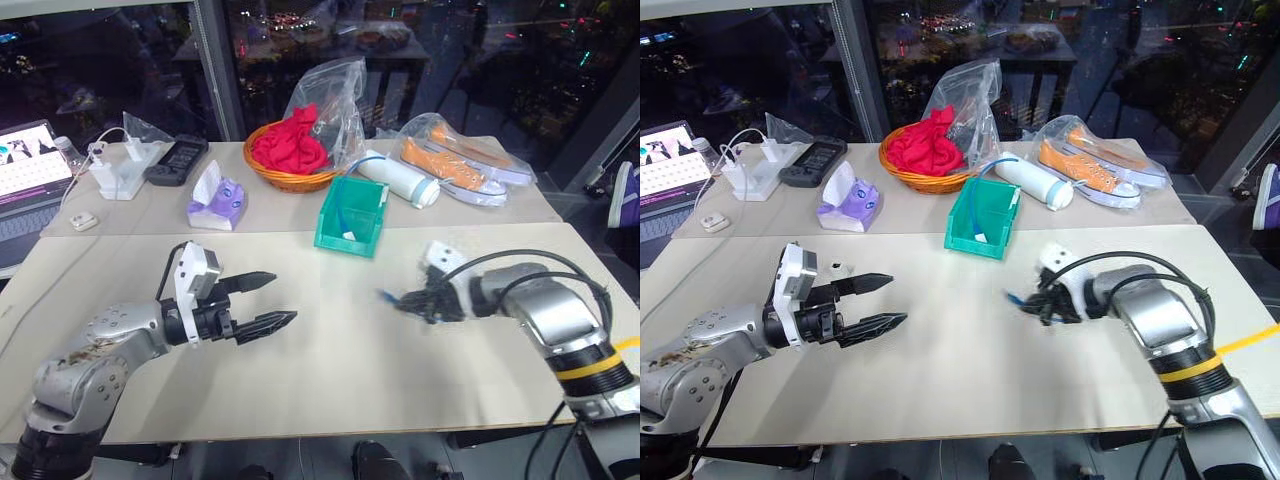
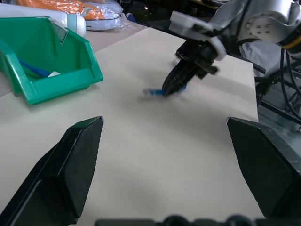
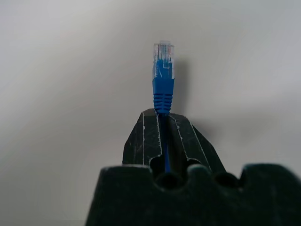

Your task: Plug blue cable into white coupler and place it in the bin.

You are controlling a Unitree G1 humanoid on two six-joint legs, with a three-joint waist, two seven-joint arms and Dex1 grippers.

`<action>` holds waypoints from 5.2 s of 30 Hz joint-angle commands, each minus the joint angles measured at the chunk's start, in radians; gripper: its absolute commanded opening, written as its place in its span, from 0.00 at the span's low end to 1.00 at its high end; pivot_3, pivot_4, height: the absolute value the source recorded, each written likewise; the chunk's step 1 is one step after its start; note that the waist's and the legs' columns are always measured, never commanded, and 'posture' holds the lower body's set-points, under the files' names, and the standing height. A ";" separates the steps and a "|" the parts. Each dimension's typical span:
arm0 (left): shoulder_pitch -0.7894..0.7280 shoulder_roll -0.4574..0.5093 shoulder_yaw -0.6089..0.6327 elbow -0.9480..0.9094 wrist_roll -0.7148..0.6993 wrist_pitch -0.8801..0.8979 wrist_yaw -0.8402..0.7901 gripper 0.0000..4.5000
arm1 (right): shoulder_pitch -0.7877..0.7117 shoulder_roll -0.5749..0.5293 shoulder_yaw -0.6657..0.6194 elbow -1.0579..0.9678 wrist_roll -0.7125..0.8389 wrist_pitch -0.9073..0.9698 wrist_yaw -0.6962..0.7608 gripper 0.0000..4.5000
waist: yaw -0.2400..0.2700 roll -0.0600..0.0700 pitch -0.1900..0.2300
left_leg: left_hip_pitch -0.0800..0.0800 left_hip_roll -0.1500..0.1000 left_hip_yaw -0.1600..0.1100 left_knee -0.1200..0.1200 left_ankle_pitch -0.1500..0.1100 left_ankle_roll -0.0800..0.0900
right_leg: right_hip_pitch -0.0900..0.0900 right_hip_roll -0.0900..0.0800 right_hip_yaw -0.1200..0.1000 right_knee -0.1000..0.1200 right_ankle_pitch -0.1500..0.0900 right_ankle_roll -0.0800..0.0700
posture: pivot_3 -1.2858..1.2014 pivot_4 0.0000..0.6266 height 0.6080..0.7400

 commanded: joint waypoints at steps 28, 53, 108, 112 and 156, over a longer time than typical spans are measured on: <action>-0.301 -0.039 -0.344 0.488 0.349 -0.271 -0.391 1.00 | 0.132 0.183 -0.120 -0.363 0.142 0.181 -0.170 0.69 | 0.033 0.001 0.001 | -0.004 0.000 -0.014 0.000 0.001 -0.001 | 0.001 -0.001 -0.015 0.002 -0.003 -0.006 | 0.52 0.24 0.87; -0.472 -0.200 -0.495 0.942 0.621 -0.585 -0.633 0.32 | 0.295 0.207 -0.380 -0.590 0.420 0.338 -0.478 0.71 | 0.034 0.001 0.001 | -0.004 0.000 -0.015 0.000 0.001 -0.001 | 0.002 -0.001 -0.016 0.002 -0.004 -0.006 | 0.52 0.24 0.87; -0.295 -0.305 -0.372 0.382 0.472 -0.361 -0.268 0.02 | 0.566 0.469 -0.269 -0.436 1.378 -0.112 -1.550 0.71 | 0.029 0.001 0.001 | -0.003 0.000 -0.017 -0.001 0.001 -0.001 | 0.003 0.000 -0.015 0.003 -0.006 -0.006 | 0.52 0.24 0.87; -0.310 -0.310 -0.364 0.404 0.477 -0.373 -0.260 0.02 | 0.571 0.456 -0.261 -0.435 1.383 -0.116 -1.549 0.71 | 0.029 0.001 0.001 | -0.003 0.000 -0.017 -0.001 0.001 -0.001 | 0.003 0.000 -0.015 0.003 -0.006 -0.006 | 0.52 0.24 0.87; -0.330 -0.327 -0.373 0.415 0.484 -0.389 -0.251 0.02 | 0.564 0.409 -0.225 -0.443 1.391 -0.167 -1.513 0.01 | 0.030 0.001 0.001 | -0.003 0.000 -0.017 -0.001 0.000 0.000 | 0.003 0.000 -0.015 0.003 -0.006 -0.006 | 0.52 0.24 0.87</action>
